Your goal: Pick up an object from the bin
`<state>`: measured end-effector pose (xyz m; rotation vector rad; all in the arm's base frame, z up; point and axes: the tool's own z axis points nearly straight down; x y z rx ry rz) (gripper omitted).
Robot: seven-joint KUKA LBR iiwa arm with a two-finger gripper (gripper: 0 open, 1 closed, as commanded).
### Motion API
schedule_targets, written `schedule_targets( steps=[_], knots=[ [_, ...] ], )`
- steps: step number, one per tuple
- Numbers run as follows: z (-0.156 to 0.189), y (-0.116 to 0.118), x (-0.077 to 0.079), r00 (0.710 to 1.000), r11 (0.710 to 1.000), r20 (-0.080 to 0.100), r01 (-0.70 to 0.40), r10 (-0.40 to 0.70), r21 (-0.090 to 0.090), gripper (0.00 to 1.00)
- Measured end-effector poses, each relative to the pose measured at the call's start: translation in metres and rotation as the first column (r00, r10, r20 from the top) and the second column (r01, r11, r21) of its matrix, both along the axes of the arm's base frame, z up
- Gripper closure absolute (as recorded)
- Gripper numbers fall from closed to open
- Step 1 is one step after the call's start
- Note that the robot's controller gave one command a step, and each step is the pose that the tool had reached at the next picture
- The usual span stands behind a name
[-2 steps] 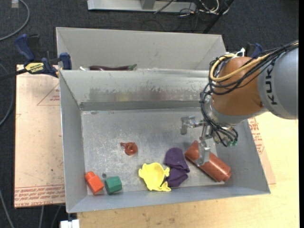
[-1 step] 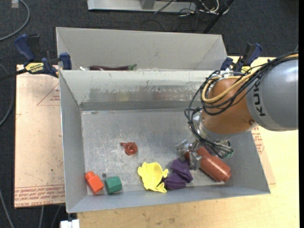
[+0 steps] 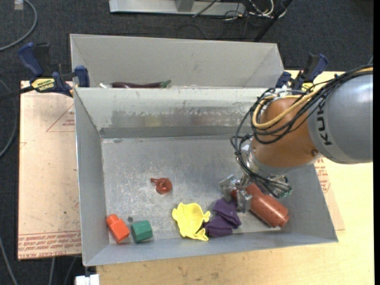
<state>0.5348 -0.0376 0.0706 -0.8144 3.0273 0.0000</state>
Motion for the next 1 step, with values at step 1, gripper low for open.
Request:
schedule_targets(
  steps=[1],
  knots=[
    [0.1205,0.0034,-0.0172,0.995,0.995,0.003,-0.101,0.101,0.001,1.0]
  ],
)
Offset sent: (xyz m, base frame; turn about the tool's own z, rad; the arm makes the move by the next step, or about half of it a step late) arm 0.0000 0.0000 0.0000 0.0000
